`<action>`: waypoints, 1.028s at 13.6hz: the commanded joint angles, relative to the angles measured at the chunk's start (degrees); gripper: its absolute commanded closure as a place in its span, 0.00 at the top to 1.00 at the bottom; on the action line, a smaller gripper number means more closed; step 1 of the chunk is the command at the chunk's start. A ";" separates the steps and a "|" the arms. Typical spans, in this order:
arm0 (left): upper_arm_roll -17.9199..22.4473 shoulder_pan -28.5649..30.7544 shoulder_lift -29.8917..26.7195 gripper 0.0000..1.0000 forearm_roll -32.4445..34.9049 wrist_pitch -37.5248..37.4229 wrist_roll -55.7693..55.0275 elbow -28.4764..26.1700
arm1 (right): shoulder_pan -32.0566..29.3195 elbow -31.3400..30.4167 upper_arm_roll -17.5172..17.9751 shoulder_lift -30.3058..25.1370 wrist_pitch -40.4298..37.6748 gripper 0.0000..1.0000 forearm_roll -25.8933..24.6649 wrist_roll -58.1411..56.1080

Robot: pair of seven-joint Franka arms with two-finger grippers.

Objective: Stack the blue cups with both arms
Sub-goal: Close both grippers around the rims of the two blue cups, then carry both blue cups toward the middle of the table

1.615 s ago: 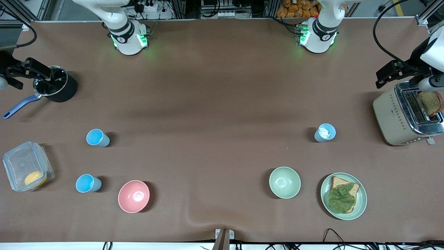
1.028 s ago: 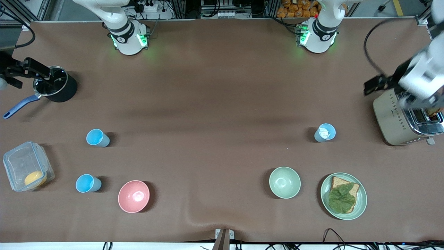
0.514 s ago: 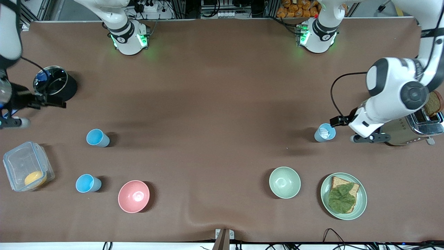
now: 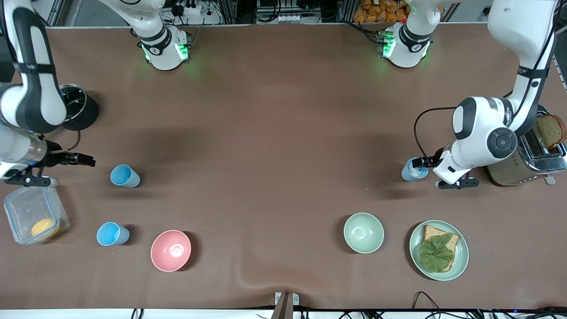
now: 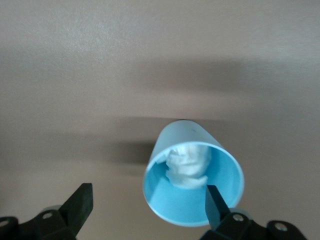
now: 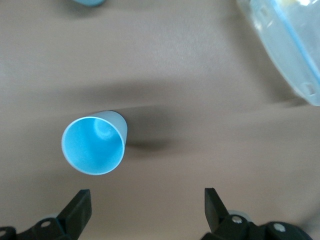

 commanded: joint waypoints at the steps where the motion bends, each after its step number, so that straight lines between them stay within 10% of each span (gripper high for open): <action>1: -0.20 0.28 1.35 0.67 -0.17 0.70 1.24 0.90 | 0.23 -5.36 1.04 -1.52 6.74 1.00 -1.27 0.29; 3: -0.20 0.20 1.53 0.08 -0.17 0.62 1.24 1.07 | 0.23 -6.08 1.04 0.58 11.41 1.00 -1.27 0.29; 4: -0.29 0.02 1.61 0.00 -0.17 0.70 1.24 1.07 | 0.32 -6.08 1.04 2.08 13.26 1.00 -1.18 0.29; 12: -6.42 0.02 -2.68 0.00 -1.40 -1.31 -1.99 1.34 | 1.20 -6.26 1.04 7.80 16.79 1.00 -1.18 0.38; 14: -13.34 -0.16 -3.31 0.00 -3.06 -2.28 -10.66 4.31 | 1.37 -6.34 1.04 8.15 17.05 0.25 -1.18 0.38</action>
